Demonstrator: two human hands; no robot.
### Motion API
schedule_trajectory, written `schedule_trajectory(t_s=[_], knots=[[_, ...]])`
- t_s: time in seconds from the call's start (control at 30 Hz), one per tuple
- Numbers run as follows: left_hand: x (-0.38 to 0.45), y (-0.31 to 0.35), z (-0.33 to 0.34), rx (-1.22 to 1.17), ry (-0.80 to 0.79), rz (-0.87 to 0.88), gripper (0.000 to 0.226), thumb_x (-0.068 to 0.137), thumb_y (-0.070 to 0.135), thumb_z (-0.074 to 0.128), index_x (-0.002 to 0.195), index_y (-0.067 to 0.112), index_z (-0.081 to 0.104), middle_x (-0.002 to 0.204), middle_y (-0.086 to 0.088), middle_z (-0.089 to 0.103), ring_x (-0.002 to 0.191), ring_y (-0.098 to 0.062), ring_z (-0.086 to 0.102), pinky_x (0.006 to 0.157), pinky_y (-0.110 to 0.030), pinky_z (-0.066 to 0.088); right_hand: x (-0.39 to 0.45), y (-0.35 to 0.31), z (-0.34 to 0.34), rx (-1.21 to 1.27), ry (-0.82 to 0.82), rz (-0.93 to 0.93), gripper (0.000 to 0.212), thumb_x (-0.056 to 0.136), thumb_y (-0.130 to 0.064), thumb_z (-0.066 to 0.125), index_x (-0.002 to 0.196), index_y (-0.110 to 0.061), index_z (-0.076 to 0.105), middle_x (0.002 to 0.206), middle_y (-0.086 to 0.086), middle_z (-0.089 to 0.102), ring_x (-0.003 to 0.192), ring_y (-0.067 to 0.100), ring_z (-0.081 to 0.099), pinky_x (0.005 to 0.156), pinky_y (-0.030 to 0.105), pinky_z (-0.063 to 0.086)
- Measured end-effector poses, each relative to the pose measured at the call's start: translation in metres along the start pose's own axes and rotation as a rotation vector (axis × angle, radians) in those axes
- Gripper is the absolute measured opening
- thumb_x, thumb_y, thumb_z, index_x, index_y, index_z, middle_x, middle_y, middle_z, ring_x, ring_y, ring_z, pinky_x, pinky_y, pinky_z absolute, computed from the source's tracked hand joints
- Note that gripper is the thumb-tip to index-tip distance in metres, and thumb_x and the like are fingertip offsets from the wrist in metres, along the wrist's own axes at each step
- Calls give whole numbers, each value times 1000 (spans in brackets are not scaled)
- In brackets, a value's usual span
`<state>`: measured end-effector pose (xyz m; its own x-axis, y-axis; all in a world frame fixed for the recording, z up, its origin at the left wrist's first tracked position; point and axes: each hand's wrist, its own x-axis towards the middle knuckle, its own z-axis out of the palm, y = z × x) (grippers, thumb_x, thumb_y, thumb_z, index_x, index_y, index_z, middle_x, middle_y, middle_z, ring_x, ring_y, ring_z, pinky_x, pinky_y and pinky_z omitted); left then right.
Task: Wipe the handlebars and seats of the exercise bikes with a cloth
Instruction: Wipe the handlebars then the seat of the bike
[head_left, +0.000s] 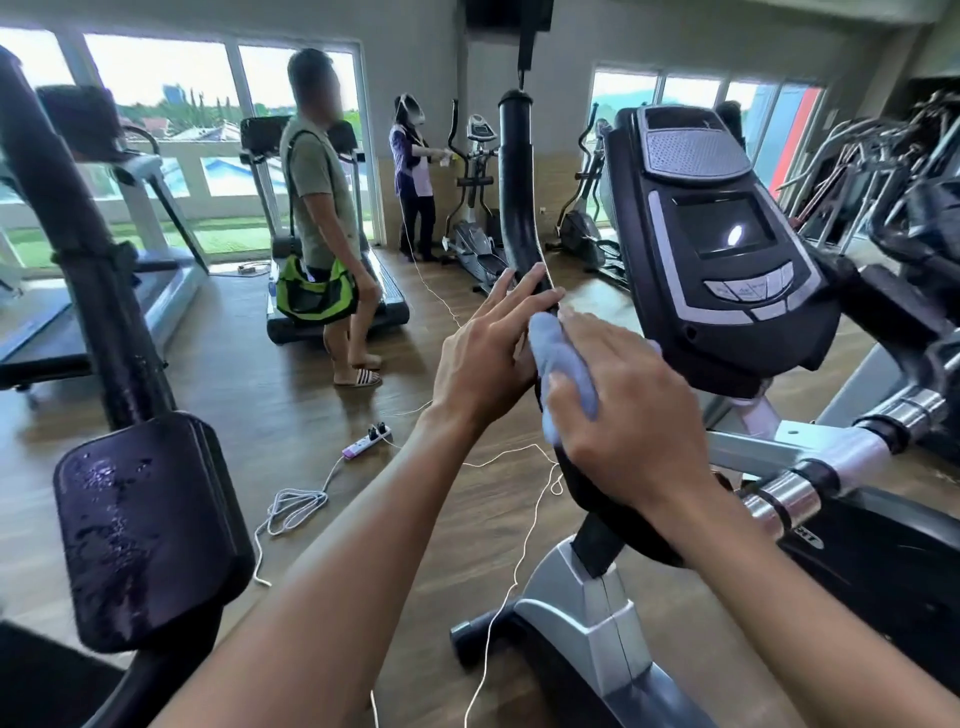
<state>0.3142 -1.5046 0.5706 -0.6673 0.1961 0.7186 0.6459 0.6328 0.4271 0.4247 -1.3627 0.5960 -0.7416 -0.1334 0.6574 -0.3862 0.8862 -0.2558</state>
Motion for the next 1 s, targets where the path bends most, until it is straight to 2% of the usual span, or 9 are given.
schedule_trajectory(t_s=[0.1,0.2,0.4,0.57,0.7,0.77,0.87,0.93,1.0], knots=[[1,-1,4,36,40,29,42,102,33,42,139,36,61,159,21,41,153,-7,28,88,-50,59,-44,7,-7,65,-3,-122,63,92,-37,43,145,-5,55,149,6,56,139,17,49,117,33,36],[0,-2,8,48,61,45,48,99,35,34,138,32,62,159,17,43,152,-10,31,88,-50,60,-51,19,-12,109,-58,-197,64,91,-35,42,146,-6,54,151,4,54,142,15,47,117,34,37],[-1,-1,5,-6,17,21,50,93,49,46,140,37,60,160,23,37,153,-5,24,97,-48,55,22,4,-5,40,-65,121,67,85,-48,35,142,-21,59,143,-2,61,132,19,54,103,35,45],[-1,-6,13,20,81,52,43,100,37,40,137,35,61,159,19,42,152,-8,29,94,-50,58,-46,1,-6,60,9,-101,65,90,-37,45,146,-5,54,150,5,55,140,16,49,117,31,36],[0,-6,14,43,84,45,45,100,32,37,138,34,62,158,20,42,152,-6,30,95,-49,57,-52,25,-11,159,9,-182,63,89,-34,45,145,-7,56,149,3,56,139,15,51,113,40,45],[2,-8,14,50,73,39,44,101,34,36,138,36,61,159,21,41,152,-4,28,102,-53,52,-23,20,-12,188,-8,-8,60,86,-43,42,136,-20,66,134,-3,67,127,15,60,102,37,50],[1,-8,12,58,64,21,43,100,36,37,136,38,60,158,21,42,152,-5,30,104,-60,47,30,15,-7,179,-63,263,37,78,-51,40,89,-28,66,82,-3,65,89,32,63,73,35,45],[0,-5,9,44,56,17,40,100,36,41,135,41,59,158,21,42,152,-7,30,104,-61,46,42,13,-5,181,-59,272,31,77,-52,42,77,-25,58,72,-3,59,78,32,59,70,36,45],[-1,-3,6,30,51,23,40,100,33,43,136,42,59,158,22,41,152,-8,29,103,-57,50,30,13,-4,174,8,212,30,79,-51,46,81,-25,59,69,-6,57,73,26,56,67,35,45]])
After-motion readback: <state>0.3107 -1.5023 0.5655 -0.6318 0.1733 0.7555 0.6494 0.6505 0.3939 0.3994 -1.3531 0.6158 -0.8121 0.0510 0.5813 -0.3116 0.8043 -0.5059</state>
